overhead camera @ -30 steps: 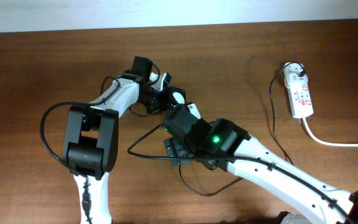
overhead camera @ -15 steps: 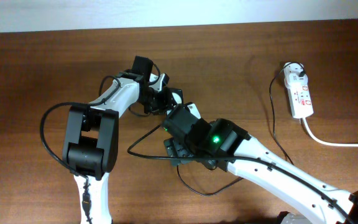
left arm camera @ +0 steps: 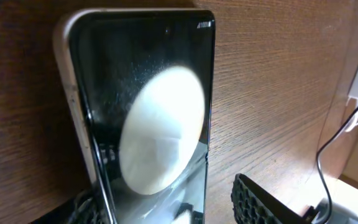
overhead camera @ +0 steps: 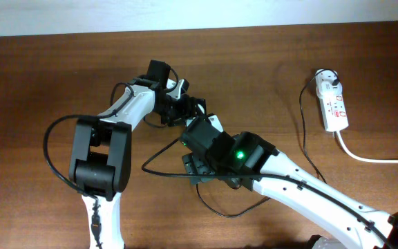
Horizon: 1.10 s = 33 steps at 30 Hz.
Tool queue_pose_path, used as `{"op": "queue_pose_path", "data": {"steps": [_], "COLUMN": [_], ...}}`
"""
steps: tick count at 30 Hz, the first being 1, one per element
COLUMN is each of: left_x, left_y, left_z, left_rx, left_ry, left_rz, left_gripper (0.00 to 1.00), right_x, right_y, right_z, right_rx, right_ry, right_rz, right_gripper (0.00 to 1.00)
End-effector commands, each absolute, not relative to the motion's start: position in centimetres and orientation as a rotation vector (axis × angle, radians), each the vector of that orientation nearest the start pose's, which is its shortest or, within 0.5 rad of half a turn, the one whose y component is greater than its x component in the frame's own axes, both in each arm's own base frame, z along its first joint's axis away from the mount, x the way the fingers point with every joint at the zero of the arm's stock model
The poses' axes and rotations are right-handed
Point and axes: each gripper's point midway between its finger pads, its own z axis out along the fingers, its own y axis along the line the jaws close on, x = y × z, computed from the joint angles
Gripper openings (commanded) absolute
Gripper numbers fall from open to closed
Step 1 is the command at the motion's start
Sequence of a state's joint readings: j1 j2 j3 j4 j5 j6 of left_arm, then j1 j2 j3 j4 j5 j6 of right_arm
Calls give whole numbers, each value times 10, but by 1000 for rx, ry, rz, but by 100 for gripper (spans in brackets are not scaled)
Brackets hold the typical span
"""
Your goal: Plug charger to phone and switch on socket
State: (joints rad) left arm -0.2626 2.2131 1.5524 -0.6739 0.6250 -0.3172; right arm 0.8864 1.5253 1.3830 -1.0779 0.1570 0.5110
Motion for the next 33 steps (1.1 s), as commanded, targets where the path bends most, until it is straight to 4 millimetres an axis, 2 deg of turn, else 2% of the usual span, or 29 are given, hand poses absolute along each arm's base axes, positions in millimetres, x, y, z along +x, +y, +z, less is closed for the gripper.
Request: {"op": "queue_pose_path", "data": {"steps": [1, 6, 7, 8, 10, 12, 13, 14, 15, 16, 17, 19, 20, 21, 23, 25, 26, 27, 30, 33], "left_x": [411, 410, 411, 413, 418, 431, 446, 452, 459, 461, 456, 434, 415, 381, 333, 286, 258, 232, 165, 134], "left_y": [-185, -184, -184, -178, -165, -138, -108, -97, -82, -65, -49, -37, -30, -16, -5, 1, 7, 12, 16, 18], "left_z": [-15, -15, -15, -17, -17, 3, 42, 64, 99, 141, 195, 261, 297, 341, 382, 408, 411, 407, 365, 342], "left_rx": [-22, -23, -23, -32, -58, -115, -148, -149, -178, -211, -239, -252, -257, -278, -296, -299, -309, -318, -311, -313], "left_ry": [3032, 3036, 3036, 3037, 3030, 2998, 2929, 2887, 2824, 2747, 2643, 2506, 2425, 2325, 2219, 2116, 2056, 1989, 1866, 1887], "left_rz": [-718, -716, -711, -659, -595, -477, -336, -294, -241, -201, -196, -209, -183, -119, -82, -83, -69, -63, -89, -85], "left_gripper": [65, 69, 75, 99, 99, 99, 99, 99, 99, 99, 99, 99, 99, 99, 100, 99, 99, 99, 99, 99], "right_x": [239, 239, 239, 239, 239, 239, 239, 239, 239, 239, 239, 239, 239, 239, 239, 239, 239, 239, 239, 239], "right_y": [249, 249, 249, 249, 249, 249, 249, 249, 249, 249, 249, 249, 249, 249, 249, 249, 249, 249, 249, 249], "right_z": [174, 174, 174, 174, 174, 174, 174, 174, 174, 174, 174, 174, 174, 174, 174, 174, 174, 174, 174, 174], "right_rx": [-486, -486, -486, -486, -486, -486, -486, -486, -486, -486, -486, -486, -486, -486, -486, -486, -486, -486, -486, -486], "right_ry": [2717, 2717, 2717, 2717, 2717, 2717, 2717, 2717, 2717, 2717, 2717, 2717, 2717, 2717, 2717, 2717, 2717, 2717, 2717, 2717], "right_rz": [137, 137, 137, 137, 137, 137, 137, 137, 137, 137, 137, 137, 137, 137, 137, 137, 137, 137, 137, 137], "right_gripper": [99, 99, 99, 99, 99, 99, 99, 99, 99, 99, 99, 99, 99, 99, 99, 99, 99, 99, 99, 99]}}
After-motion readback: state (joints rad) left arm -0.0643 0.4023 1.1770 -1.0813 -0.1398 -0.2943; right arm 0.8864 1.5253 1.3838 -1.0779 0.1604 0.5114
